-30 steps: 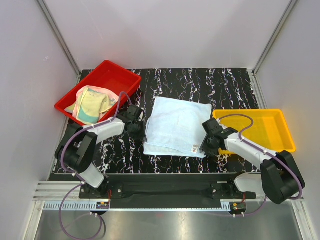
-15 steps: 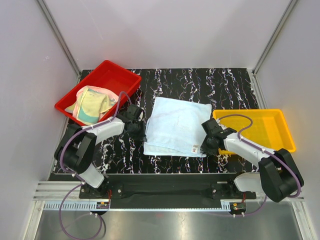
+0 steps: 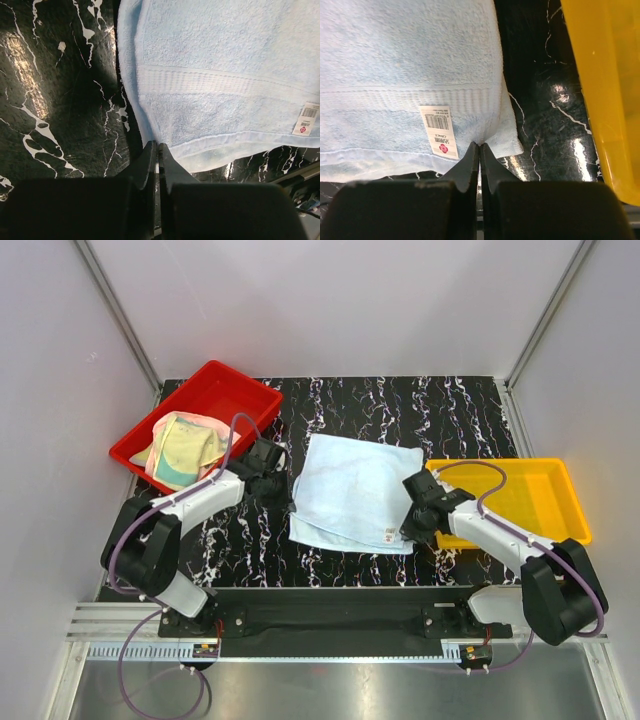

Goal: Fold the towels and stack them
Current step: Fold the towel

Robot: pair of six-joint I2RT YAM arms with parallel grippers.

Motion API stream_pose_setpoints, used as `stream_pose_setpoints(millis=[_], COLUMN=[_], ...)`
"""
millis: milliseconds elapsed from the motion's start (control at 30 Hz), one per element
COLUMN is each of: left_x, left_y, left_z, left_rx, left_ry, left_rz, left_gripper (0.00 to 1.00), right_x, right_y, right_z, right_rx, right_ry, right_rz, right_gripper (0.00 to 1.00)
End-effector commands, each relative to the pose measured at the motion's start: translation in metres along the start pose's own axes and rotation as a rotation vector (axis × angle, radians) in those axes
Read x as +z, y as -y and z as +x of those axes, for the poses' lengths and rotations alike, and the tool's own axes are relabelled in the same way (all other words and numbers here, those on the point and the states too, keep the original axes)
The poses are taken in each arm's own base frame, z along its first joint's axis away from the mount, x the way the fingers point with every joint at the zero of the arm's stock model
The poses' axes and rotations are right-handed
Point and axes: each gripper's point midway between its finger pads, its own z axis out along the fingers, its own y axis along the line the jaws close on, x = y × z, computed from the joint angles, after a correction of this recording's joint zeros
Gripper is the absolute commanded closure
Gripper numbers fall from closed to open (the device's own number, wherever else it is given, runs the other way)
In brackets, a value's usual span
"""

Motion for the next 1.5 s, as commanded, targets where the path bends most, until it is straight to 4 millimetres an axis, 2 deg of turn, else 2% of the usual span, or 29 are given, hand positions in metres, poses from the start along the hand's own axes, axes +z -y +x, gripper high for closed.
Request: stream_pose_setpoints(millis=[0, 233, 433, 600, 767, 800, 867, 900, 1033, 1467], left_x=[-0.018, -0.026, -0.02, -0.01, -0.004, -0.001, 0.001, 0.0, -0.004, 0.008], left_y=[0.018, 0.034, 0.012, -0.007, -0.014, -0.016, -0.007, -0.005, -0.002, -0.019], left_z=[-0.028, -0.052, -0.04, -0.016, -0.005, -0.002, -0.004, -0.006, -0.015, -0.004], left_rx=[-0.009, -0.006, -0.008, -0.029, -0.04, -0.041, -0.03, -0.029, -0.009, -0.021], left_ry=[0.089, 0.11, 0.081, 0.047, 0.041, 0.034, 0.041, 0.046, 0.068, 0.03], left_rz=[0.032, 0.039, -0.057, -0.089, -0.096, -0.099, -0.046, -0.037, -0.043, -0.109], left_gripper=[1.0, 1.0, 1.0, 1.0, 1.0, 0.97, 0.91, 0.85, 0.77, 0.75], right_x=[-0.017, -0.032, -0.027, -0.021, -0.014, -0.014, -0.011, -0.01, -0.01, -0.012], right_y=[-0.013, -0.033, -0.036, -0.035, -0.039, -0.041, -0.043, -0.043, -0.044, -0.047], right_z=[-0.027, -0.053, -0.048, -0.042, -0.037, -0.037, -0.035, -0.035, -0.035, -0.036], right_rx=[-0.014, -0.039, -0.038, -0.037, -0.047, -0.05, -0.055, -0.057, -0.066, -0.071], right_ry=[0.087, 0.139, 0.119, 0.1, 0.092, 0.094, 0.084, 0.085, 0.083, 0.087], right_rz=[0.003, 0.002, -0.021, -0.035, -0.076, -0.087, -0.102, -0.105, -0.108, -0.123], right_gripper=[0.98, 0.99, 1.0, 1.0, 1.0, 1.0, 1.0, 1.0, 1.0, 1.0])
